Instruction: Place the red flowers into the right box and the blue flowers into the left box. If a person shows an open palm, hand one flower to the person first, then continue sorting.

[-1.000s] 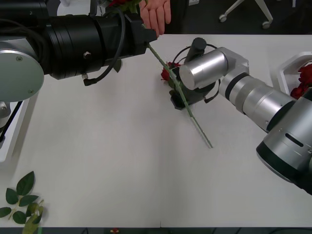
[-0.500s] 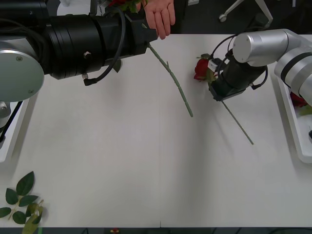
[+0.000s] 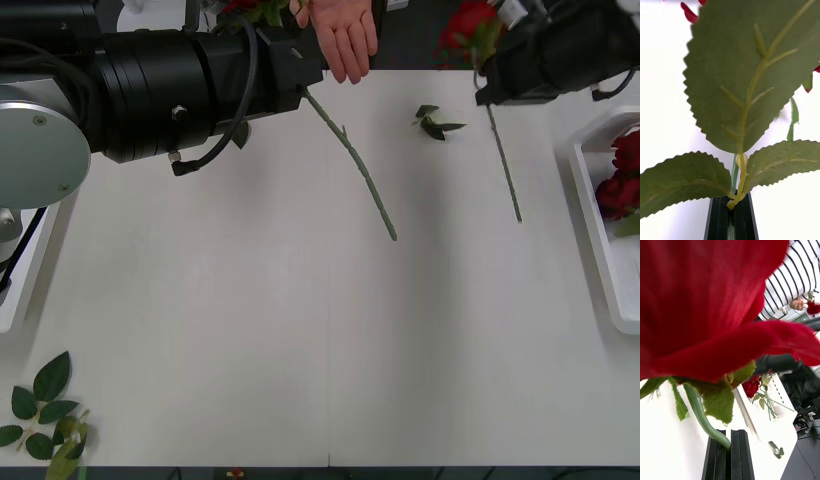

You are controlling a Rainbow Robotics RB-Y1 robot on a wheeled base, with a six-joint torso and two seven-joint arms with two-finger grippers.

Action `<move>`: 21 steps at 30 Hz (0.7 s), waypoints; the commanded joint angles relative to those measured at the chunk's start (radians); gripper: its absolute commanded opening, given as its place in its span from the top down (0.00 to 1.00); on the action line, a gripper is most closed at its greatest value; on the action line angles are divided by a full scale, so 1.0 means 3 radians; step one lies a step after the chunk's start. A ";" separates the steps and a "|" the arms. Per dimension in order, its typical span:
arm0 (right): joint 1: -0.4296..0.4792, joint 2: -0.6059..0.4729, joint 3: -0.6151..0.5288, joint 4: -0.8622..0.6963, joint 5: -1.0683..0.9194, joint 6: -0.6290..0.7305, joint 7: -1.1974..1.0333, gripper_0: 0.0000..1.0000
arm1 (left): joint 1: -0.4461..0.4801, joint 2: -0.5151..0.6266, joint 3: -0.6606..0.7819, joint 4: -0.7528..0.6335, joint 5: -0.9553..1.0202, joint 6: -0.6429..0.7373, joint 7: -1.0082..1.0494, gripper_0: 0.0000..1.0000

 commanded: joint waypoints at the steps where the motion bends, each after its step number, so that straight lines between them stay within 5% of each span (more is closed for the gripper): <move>1: -0.0115 -0.0254 -0.0605 -0.0085 -0.0044 -0.0234 0.0457 1.00 | -0.0127 -0.0055 0.0050 -0.0108 -0.0025 -0.0052 -0.0063 1.00; 5: -0.0140 -0.0192 -0.0902 -0.0106 -0.0187 -0.0613 0.0948 1.00 | -0.0127 -0.0055 0.0050 -0.0108 -0.0025 -0.0052 -0.0063 1.00; 13: -0.0283 0.0135 -0.0907 -0.0193 -0.0786 -0.1646 0.1848 1.00 | -0.0127 -0.0055 0.0050 -0.0108 -0.0025 -0.0052 -0.0063 1.00; 21: -0.0549 0.0452 -0.0907 -0.0188 -0.1139 -0.2126 0.2385 1.00 | -0.0127 -0.0055 0.0050 -0.0108 -0.0025 -0.0052 -0.0063 1.00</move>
